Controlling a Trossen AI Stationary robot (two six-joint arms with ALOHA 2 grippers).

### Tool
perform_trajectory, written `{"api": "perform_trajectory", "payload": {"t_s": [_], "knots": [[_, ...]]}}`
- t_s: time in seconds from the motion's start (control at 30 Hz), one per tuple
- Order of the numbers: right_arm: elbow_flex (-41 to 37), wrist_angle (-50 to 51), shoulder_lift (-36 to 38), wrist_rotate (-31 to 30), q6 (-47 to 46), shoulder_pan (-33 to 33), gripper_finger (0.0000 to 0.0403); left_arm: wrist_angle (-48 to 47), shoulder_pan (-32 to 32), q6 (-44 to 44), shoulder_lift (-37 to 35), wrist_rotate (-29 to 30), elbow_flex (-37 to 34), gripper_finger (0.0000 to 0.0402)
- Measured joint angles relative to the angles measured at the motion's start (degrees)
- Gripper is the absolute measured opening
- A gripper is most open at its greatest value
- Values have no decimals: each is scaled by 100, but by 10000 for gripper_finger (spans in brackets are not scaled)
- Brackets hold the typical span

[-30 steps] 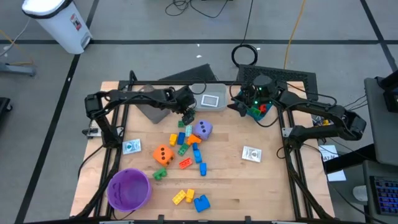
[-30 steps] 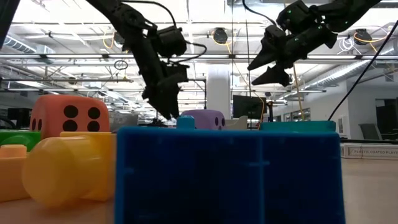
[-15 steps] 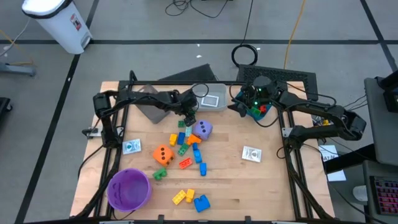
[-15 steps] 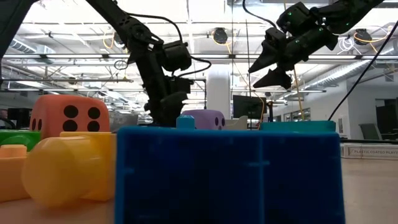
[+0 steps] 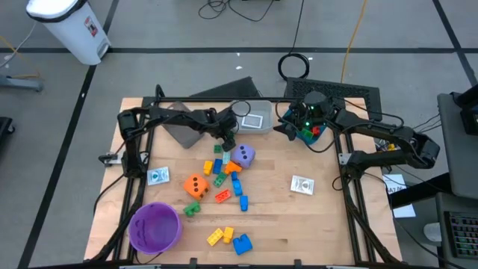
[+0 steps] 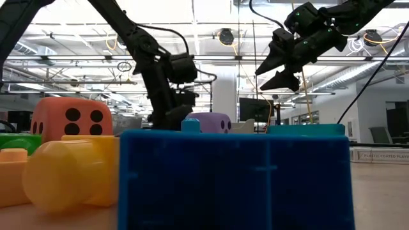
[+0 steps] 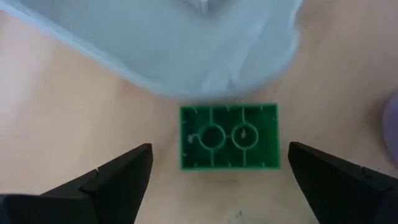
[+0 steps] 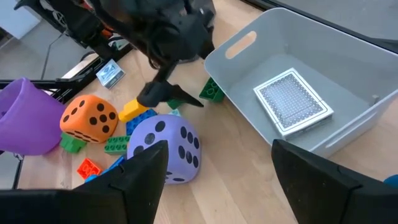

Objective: Pick & Place Toys
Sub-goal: Put the dark green game piece into the blue bin

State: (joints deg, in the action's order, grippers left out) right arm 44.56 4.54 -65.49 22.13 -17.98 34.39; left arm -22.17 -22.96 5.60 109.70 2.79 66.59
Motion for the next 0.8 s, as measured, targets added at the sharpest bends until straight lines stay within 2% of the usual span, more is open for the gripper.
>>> {"api": "perform_trajectory", "payload": {"t_s": [0.27,0.43,0.8], "knots": [[0,2,0,0,-2,0,279,149,6,348,94,45,0,360],[0,2,0,2,0,0,279,539,4,333,99,332,0,346],[0,2,0,2,-44,2,279,513,4,156,214,135,8,303]]}}
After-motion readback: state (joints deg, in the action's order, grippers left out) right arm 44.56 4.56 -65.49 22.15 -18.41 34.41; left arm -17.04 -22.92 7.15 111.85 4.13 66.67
